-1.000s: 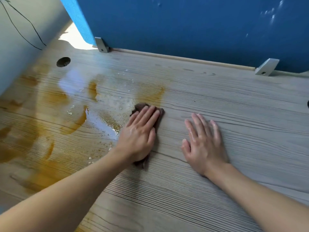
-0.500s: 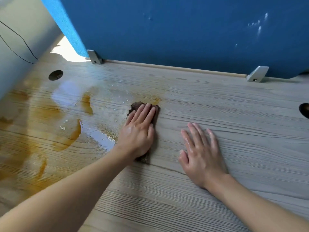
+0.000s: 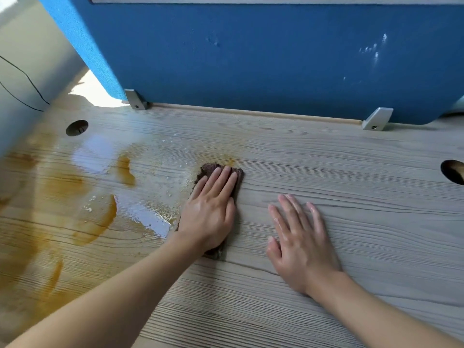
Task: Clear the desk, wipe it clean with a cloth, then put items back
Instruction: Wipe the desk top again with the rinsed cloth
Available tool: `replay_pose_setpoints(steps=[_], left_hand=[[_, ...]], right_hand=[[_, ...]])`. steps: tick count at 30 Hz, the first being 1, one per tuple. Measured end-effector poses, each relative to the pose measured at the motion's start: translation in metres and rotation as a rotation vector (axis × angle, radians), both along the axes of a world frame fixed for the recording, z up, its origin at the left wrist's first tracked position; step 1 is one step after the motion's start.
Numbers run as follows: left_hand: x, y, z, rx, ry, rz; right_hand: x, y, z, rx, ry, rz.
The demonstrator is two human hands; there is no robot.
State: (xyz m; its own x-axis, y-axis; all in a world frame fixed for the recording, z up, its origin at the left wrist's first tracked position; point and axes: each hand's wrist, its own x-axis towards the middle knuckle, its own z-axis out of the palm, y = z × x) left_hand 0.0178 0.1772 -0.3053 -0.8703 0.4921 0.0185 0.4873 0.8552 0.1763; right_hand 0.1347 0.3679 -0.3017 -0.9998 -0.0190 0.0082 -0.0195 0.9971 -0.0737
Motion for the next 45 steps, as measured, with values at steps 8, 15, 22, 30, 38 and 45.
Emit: replay_pose_setpoints(steps=[8,15,22,30,38,45], left_hand=[[0.041,-0.022,0.009,0.000,-0.066,-0.480],[-0.011,0.005,0.004,0.009,-0.004,-0.004],[0.007,-0.025,0.007,0.006,-0.040,-0.551],[-0.037,0.007,0.007,0.009,0.006,-0.052],[-0.046,0.001,0.006,0.007,-0.026,-0.354],[-0.047,0.021,0.004,-0.022,0.011,-0.226]], right_hand=[[0.000,0.000,0.002,-0.031,0.003,0.006],[-0.057,0.019,0.007,-0.071,0.068,-0.089],[-0.065,0.019,-0.001,-0.027,0.032,-0.126],[-0.065,0.019,-0.002,0.010,0.034,-0.120],[-0.067,0.018,-0.002,0.033,0.047,-0.113],[-0.067,0.018,-0.004,0.027,0.056,-0.149]])
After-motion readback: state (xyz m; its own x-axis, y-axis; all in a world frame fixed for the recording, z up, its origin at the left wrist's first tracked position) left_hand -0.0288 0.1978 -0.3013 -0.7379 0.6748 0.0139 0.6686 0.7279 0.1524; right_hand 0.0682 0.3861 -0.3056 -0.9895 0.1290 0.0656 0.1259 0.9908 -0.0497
